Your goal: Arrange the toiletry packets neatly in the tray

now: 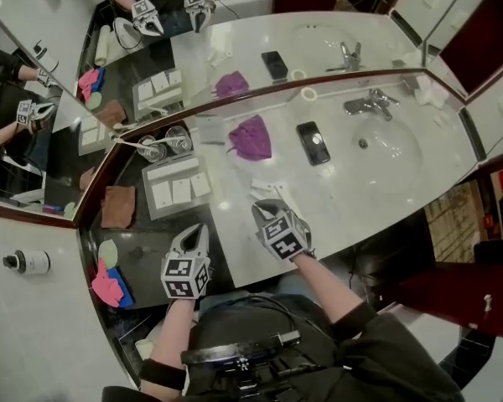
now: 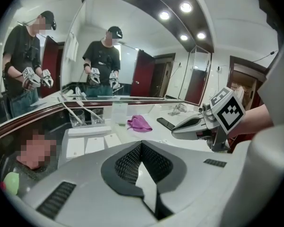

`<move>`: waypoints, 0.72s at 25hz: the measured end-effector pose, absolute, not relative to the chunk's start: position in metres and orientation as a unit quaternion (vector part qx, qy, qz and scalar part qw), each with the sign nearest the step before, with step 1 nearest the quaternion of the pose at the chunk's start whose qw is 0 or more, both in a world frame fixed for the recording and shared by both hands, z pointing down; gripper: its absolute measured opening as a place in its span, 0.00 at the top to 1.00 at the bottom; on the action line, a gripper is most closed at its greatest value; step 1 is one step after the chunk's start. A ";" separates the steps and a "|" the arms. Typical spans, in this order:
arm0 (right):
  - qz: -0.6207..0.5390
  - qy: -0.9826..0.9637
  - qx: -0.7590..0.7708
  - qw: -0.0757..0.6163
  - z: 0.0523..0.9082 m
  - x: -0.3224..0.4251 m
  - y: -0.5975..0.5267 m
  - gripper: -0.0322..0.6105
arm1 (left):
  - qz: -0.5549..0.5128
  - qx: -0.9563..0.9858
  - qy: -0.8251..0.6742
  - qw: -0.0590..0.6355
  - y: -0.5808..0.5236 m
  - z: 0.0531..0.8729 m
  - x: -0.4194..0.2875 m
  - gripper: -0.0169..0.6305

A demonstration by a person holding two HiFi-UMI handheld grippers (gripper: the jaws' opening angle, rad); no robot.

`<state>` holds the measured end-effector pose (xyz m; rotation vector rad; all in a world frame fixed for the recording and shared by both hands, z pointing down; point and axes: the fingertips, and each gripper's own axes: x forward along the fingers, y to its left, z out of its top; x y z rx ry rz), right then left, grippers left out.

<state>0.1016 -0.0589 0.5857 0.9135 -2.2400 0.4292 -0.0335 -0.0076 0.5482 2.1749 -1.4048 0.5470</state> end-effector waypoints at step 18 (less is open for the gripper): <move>0.249 -0.752 0.319 0.520 0.719 0.226 -0.062 0.59 | 0.228 0.824 -0.446 0.264 -0.031 0.584 0.041 0.97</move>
